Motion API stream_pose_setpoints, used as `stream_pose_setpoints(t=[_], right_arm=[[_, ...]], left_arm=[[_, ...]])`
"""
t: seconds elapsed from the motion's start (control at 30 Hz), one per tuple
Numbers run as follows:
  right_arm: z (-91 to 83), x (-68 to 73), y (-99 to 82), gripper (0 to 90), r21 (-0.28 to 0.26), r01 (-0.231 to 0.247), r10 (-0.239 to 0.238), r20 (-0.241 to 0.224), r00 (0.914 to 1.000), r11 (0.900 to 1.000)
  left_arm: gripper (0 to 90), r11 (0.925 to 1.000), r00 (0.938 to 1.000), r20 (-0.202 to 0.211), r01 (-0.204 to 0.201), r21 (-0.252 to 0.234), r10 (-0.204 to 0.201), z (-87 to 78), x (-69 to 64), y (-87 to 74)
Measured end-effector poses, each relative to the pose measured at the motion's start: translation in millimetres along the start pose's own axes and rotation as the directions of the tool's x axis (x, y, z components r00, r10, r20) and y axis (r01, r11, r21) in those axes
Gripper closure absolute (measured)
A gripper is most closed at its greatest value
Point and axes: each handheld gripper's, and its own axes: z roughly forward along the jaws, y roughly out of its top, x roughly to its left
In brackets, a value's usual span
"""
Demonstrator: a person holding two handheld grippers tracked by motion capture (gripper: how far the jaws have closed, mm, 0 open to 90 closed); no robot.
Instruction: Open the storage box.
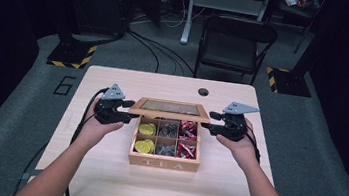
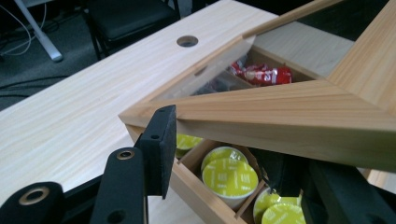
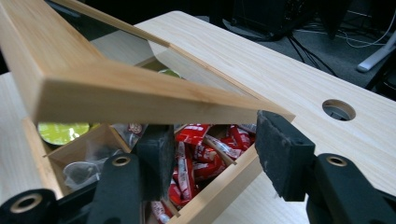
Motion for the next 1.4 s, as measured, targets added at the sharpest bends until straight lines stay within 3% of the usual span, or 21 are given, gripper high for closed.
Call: stream_pose_setpoints(t=[0.2, 0.67, 0.97, 1.2, 1.4], right_arm=[[10.5, -6.5, 5.5, 46.3, 0.021, 0.029, -0.030, 0.024, 0.9993, 0.9993], [35.4, -17.9, 10.2, 47.1, 0.018, 0.018, -0.019, 0.043, 0.9989, 0.9997], [39.7, -27.7, 13.5, 52.0, -0.003, 0.003, -0.003, 0.032, 0.9995, 1.0000], [41.0, -30.0, 19.7, 55.8, 0.009, 0.052, -0.052, 0.027, 0.9983, 0.9986], [41.0, -32.1, 19.9, 56.1, 0.005, 0.039, -0.039, 0.016, 0.9991, 0.9992]], left_arm=[[51.3, 0.9999, 0.9999, 0.002, 0.010, -0.004, -0.010, 0.7, 3.9, 6.0], [52.5, 0.9991, 0.9991, 0.015, 0.041, -0.009, -0.040, 2.5, 13.5, 16.5], [52.6, 0.9979, 0.9977, 0.027, 0.062, -0.020, -0.062, 3.6, 18.5, 21.0], [53.2, 0.9983, 0.9983, 0.025, 0.053, -0.024, -0.053, 4.4, 21.7, 25.7], [51.3, 0.9983, 0.9980, 0.030, 0.056, -0.019, -0.055, 9.1, 25.7, 23.5]])
